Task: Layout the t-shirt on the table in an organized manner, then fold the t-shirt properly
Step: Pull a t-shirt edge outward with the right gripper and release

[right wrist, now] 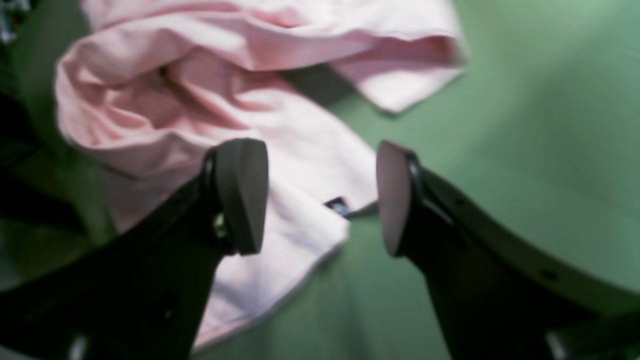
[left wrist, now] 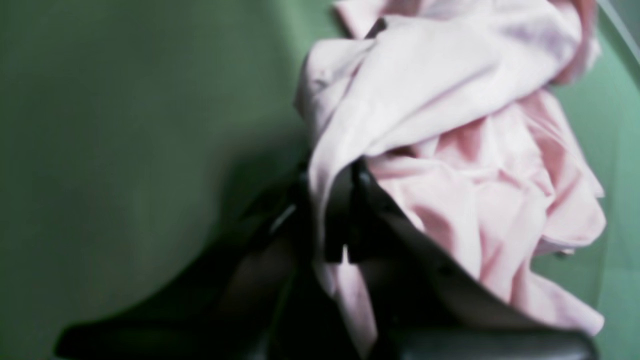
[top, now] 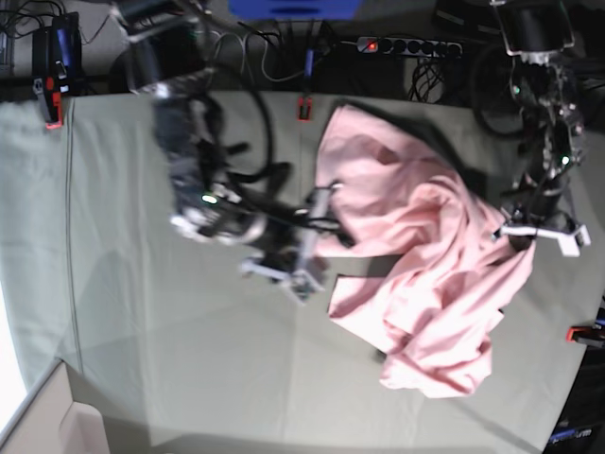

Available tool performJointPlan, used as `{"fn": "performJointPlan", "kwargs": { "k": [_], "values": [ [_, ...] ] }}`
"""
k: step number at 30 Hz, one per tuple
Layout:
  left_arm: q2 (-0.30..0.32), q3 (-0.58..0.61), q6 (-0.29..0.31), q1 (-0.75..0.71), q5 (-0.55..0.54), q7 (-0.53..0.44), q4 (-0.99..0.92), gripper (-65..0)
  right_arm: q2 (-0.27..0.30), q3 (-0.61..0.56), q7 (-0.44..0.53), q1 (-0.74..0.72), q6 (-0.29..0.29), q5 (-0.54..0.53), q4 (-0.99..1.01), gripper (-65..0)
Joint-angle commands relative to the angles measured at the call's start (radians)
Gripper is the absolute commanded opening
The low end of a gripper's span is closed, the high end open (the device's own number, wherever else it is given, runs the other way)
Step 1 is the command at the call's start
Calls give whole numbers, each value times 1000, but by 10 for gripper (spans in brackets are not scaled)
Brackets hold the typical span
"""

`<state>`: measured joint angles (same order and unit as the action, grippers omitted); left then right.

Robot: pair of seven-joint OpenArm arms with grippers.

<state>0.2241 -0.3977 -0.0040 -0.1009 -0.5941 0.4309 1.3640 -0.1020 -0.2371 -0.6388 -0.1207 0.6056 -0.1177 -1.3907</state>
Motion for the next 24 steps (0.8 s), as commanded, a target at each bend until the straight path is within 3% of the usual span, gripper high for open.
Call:
{"fn": "performJointPlan", "kwargs": {
  "k": [1,6,13,15,24],
  "values": [
    [11,-10,8,0,-5,-20,21,-648,-20,0,29,-37,1,-14,20,-300],
    [25,-45,8,-26,-3,-20,21,-648,-55,6,58,-158,-2,-14,241,-258],
    [51,-152,8,-44,-3,-20,16,-648,-55,3,282,-293,-3,-10,492,-249],
    [64,-168,8,-39,-3,-20,13,-648,-29,5,345,-316,-3,-10,544,-249],
    [85,-169,8,-33,-3,-20,21,-648,-17,-3,514,-327,-6,-10,699,-249]
  ]
}}
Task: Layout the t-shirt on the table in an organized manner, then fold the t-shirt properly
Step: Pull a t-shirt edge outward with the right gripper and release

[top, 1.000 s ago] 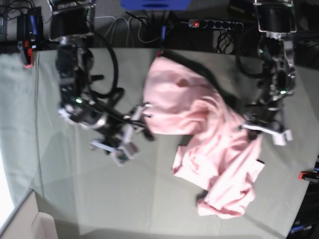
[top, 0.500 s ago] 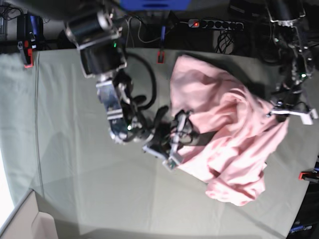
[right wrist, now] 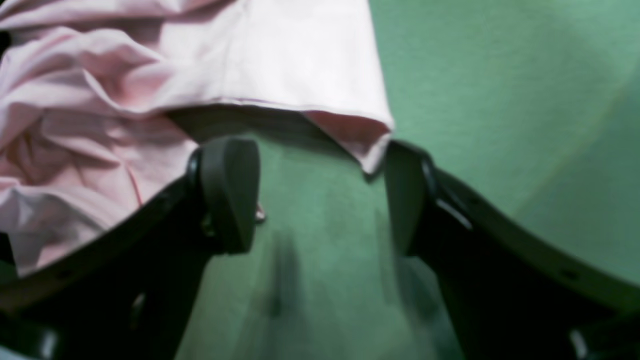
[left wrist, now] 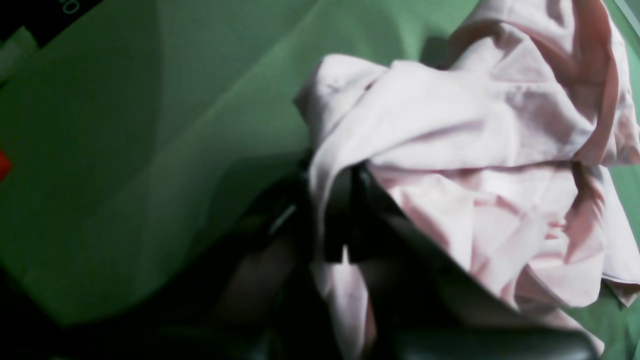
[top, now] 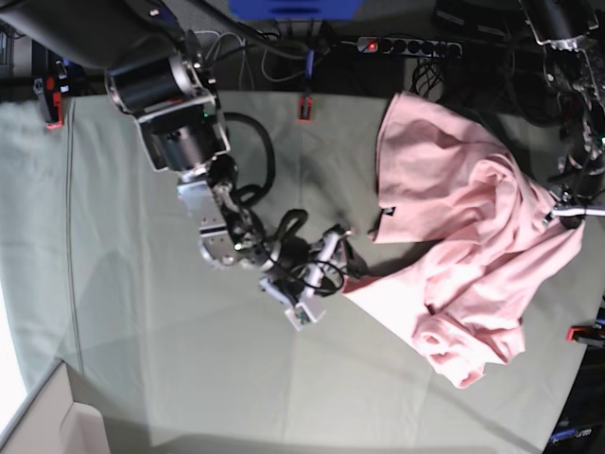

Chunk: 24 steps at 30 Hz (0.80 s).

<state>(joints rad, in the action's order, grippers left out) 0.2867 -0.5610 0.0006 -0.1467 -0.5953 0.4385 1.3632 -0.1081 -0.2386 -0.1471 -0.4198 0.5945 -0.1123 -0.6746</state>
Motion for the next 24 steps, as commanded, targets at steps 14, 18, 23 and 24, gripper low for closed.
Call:
{"fn": "performJointPlan", "kwargs": {
  "k": [14,18,23,24],
  "values": [
    [22,-50,3,5,-2,-28,22,-646,-26,0,189,-46,-133,-16,160,-249],
    [16,-50,3,3,-2,-28,12,-646,-41,0,206,-46,-133,-16,189,-250],
    [13,-50,3,-9,-2,-28,11,-645,-49,0,248,-47,-133,-16,204,-250],
    [13,-50,3,-18,-2,-28,12,-645,-49,0,252,-49,-133,-16,204,-250]
  ]
}}
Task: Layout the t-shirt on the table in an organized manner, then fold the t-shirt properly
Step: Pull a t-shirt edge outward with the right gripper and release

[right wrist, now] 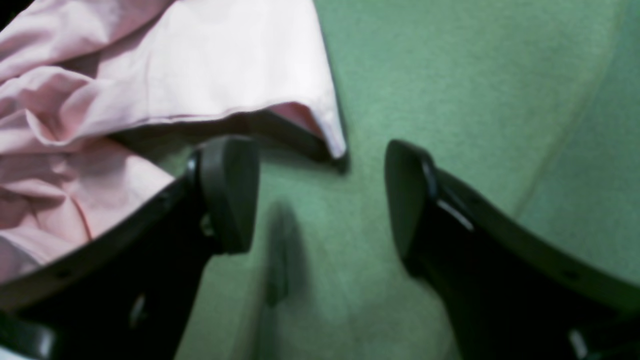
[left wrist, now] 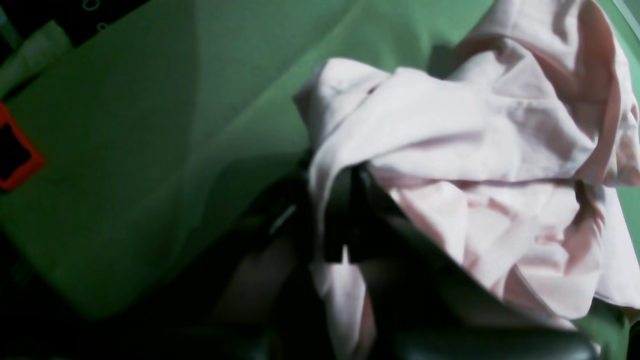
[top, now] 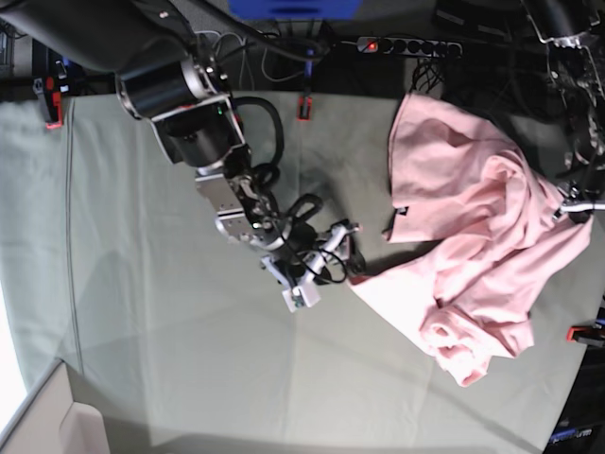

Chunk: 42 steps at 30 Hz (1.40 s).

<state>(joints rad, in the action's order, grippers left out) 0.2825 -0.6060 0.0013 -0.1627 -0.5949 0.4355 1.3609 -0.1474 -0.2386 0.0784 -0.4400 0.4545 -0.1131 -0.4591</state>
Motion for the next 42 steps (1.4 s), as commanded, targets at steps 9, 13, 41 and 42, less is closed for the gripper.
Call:
{"fn": "performJointPlan", "kwargs": {
  "k": [9,13,41,42],
  "values": [
    [27,-10,4,-48,3,-25,13,-646,-10,0,70,-52,7,-17,-11,-251],
    [28,-10,4,-57,5,-25,13,-646,-10,2,70,-52,7,-17,-11,-251],
    [17,-5,4,-73,-3,-25,15,-648,-10,-198,71,-85,7,-20,-11,-623],
    [17,-5,4,-73,-3,-25,16,-648,-10,-198,70,-87,7,-20,-11,-638]
  ]
}}
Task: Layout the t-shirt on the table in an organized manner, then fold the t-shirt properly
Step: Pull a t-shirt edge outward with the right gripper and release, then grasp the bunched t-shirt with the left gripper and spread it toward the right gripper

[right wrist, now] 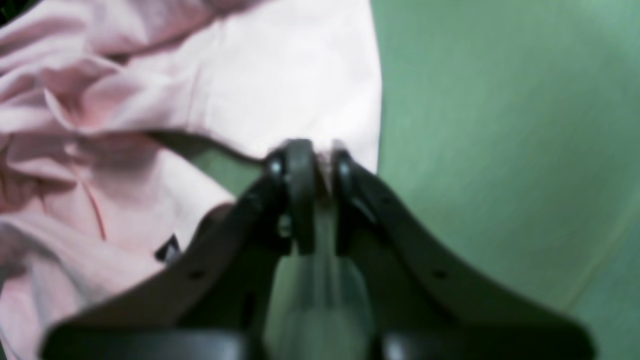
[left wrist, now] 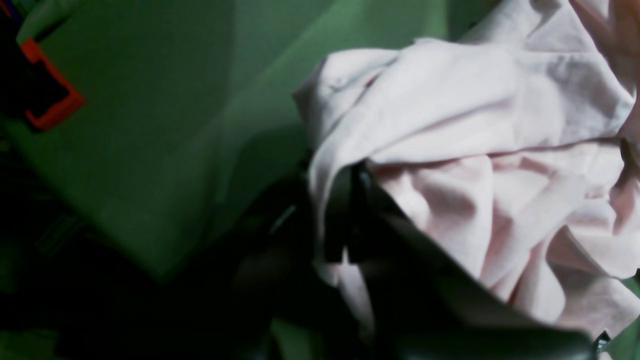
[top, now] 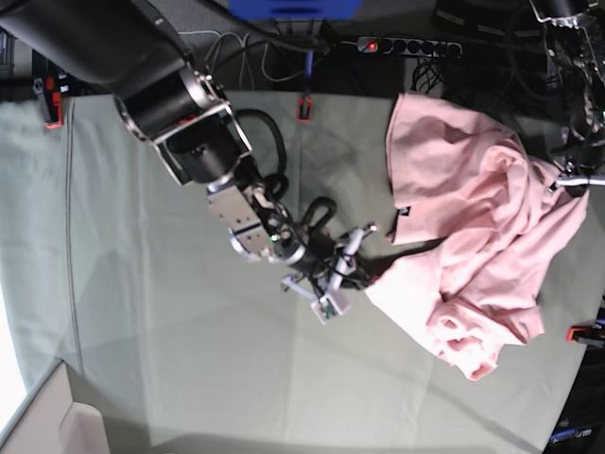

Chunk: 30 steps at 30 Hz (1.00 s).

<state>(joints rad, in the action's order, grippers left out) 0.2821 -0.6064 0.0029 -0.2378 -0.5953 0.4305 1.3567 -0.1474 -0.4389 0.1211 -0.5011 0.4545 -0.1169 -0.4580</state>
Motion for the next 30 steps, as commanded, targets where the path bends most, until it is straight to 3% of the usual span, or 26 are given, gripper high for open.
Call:
{"fn": "performJointPlan", "kwargs": {
  "k": [1,7,13,18,22,26,30],
  "values": [
    [18,-5,3,2,-2,-20,23,-648,-10,2,24,-28,7,-16,-12,-647],
    [18,-5,3,1,-2,-20,30,-646,-10,10,24,-28,7,-16,-18,-650],
    [15,-4,3,2,-4,-20,80,-646,-10,190,21,-21,7,-16,-20,-650],
    [-25,-2,3,5,-4,-19,158,-645,62,314,19,8,10,-16,-46,-650],
    [-33,64,3,12,-4,-17,171,-640,107,352,19,86,10,-16,-153,-650],
    [-37,82,1,30,-4,109,178,-518,119,349,19,166,10,-13,-275,-650],
    [-39,9,1,42,-4,261,192,-300,125,349,-22,226,10,-13,-377,-619]
  ]
}}
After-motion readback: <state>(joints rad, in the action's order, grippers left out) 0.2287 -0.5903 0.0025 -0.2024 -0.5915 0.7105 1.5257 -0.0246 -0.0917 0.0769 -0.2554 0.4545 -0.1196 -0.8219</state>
